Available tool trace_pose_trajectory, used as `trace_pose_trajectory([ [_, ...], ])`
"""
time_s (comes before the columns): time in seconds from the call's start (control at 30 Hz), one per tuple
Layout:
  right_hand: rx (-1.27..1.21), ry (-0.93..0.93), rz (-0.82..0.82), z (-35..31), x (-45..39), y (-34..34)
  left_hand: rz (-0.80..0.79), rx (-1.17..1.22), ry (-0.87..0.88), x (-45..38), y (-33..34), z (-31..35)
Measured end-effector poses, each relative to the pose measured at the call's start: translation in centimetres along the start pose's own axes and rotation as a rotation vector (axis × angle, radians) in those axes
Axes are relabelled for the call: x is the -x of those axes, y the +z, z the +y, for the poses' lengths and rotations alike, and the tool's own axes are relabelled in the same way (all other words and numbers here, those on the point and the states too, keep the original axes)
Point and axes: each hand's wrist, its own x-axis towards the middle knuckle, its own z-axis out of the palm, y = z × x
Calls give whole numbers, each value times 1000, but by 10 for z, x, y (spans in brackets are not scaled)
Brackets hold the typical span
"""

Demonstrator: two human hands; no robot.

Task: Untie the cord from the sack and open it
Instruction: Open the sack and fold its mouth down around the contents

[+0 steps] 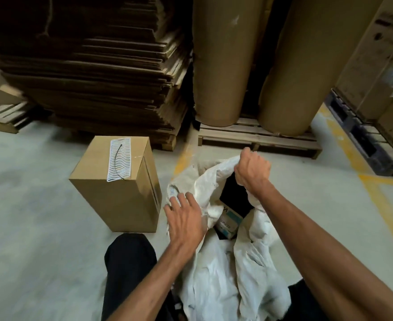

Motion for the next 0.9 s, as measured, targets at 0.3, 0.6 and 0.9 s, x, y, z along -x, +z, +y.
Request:
trace_pose_trajectory([
  [0.3, -56, 53, 80, 22, 19, 6, -100, 754, -202, -72, -22, 0],
  [0.6, -127, -442, -92, -8, 38, 22, -631, 1149, -255, -106, -80, 14],
  [0.9, -109, -328, -243, -25, 19, 14, -384, 607, 60, -74, -64, -22],
])
